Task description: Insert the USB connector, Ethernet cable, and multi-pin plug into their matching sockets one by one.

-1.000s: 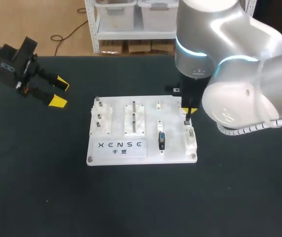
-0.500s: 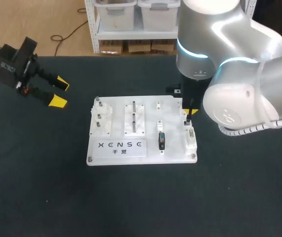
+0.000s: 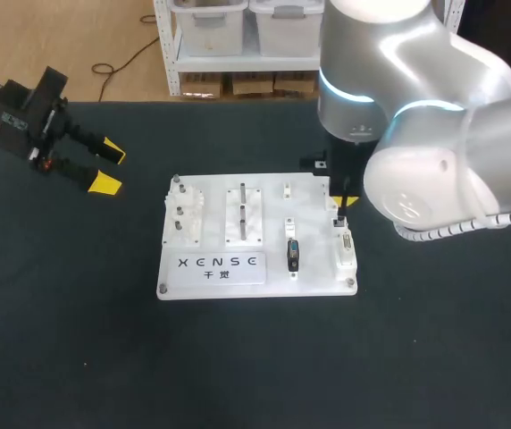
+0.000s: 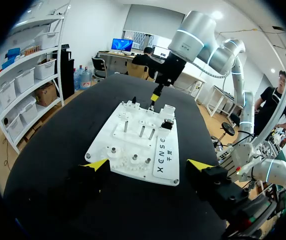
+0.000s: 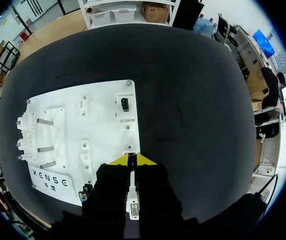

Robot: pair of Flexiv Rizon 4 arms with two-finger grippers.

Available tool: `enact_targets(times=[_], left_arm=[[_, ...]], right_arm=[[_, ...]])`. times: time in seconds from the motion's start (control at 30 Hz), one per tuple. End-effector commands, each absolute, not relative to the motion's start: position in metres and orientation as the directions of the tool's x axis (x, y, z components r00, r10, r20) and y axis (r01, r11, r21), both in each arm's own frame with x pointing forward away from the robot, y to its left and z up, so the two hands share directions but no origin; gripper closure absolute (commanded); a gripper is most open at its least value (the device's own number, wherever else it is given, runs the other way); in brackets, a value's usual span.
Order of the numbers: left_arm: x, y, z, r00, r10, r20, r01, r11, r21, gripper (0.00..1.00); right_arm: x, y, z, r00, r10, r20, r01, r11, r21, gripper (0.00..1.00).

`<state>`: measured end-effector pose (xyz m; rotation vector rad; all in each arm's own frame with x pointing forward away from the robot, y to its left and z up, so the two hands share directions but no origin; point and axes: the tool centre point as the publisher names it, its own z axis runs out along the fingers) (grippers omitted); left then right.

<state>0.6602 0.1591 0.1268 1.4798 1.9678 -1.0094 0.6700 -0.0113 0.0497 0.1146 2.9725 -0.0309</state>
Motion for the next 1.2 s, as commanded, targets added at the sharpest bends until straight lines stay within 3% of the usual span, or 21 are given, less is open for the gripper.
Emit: enact_targets(times=[0.03,1.2], left_arm=[[0.66,0.159,0.126,-0.302,0.6,-0.741,0.952,0.145,-0.27,0.0],[0.66,0.159,0.126,-0.302,0.6,-0.741,0.952,0.145,-0.27,0.0]], right_arm=[[0.671,-0.01,0.046,-0.983,0.076,-0.169,0.08,0.997,-0.016,1.0],[0.671,-0.012,0.021,-0.985,0.081,-0.152,0.091,0.994,-0.061,1.0]])
